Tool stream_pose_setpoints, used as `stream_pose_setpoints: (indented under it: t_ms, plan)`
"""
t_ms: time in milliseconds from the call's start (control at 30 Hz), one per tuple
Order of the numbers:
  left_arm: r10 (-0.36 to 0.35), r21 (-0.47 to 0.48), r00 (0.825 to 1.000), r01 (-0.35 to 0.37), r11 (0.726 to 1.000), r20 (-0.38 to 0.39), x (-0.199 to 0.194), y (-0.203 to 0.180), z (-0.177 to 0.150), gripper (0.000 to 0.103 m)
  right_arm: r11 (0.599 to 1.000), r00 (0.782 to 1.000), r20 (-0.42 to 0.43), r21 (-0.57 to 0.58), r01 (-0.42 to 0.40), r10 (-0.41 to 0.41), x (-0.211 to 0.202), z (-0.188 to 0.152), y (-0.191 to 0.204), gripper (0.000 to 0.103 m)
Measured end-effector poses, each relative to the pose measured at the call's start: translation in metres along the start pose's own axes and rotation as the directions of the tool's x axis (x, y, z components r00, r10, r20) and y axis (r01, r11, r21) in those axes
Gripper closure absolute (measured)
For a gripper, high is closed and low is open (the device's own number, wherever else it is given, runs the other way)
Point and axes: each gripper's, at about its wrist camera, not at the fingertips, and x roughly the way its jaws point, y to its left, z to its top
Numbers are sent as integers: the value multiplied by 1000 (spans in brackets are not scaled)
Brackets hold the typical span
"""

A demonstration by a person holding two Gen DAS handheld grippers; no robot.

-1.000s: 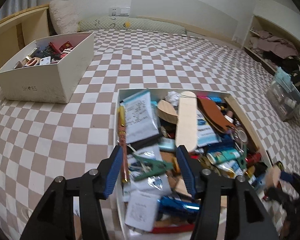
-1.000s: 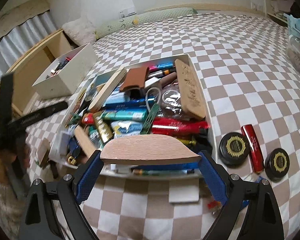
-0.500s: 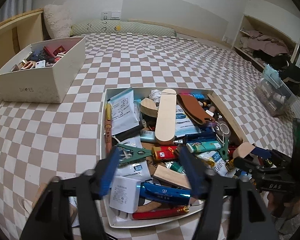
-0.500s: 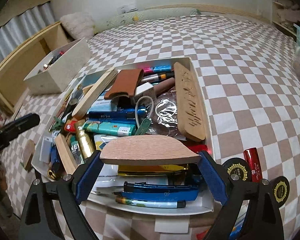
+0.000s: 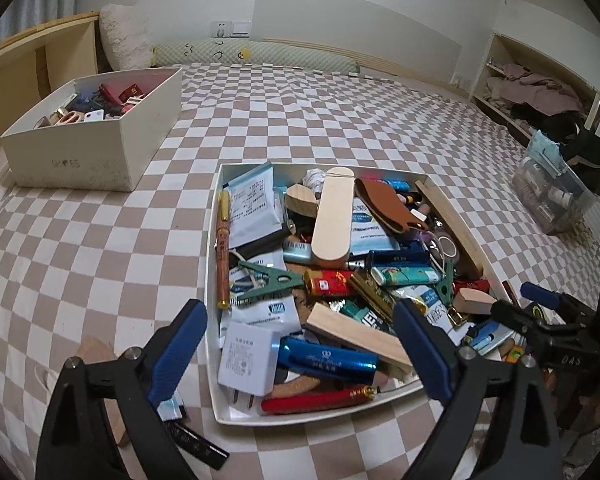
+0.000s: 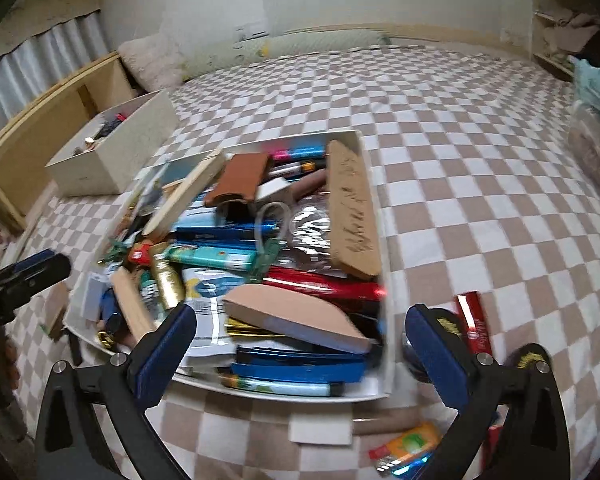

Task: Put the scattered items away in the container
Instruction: 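Lift both tools up out of the tray and back away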

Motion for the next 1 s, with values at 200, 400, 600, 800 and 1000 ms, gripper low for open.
stream_pose_setpoints:
  t_ms: [200, 400, 600, 800, 1000]
  plan:
    - [-3, 9, 1000, 3, 1000, -14, -5, -5, -8, 8, 999, 1000, -8, 29, -19, 19, -10, -6, -10, 0]
    - [-2, 18, 1000, 1, 1000, 6, -16, -9, -14, 0, 999, 999, 10, 2, -41, 41, -23, -10, 0, 0]
    - [9, 16, 1000, -9, 1000, 13, -31, -12, -20, 0, 998, 998, 35, -31, -52, 53, -39, -12, 11, 0]
    - [22, 10, 999, -23, 1000, 29, -46, -13, -26, 0, 998, 998, 43, -47, -50, 52, -55, -16, 17, 0]
    - [35, 1, 999, -35, 999, 38, -60, -14, -33, 0, 998, 998, 46, -49, -44, 46, -70, -22, 19, 0]
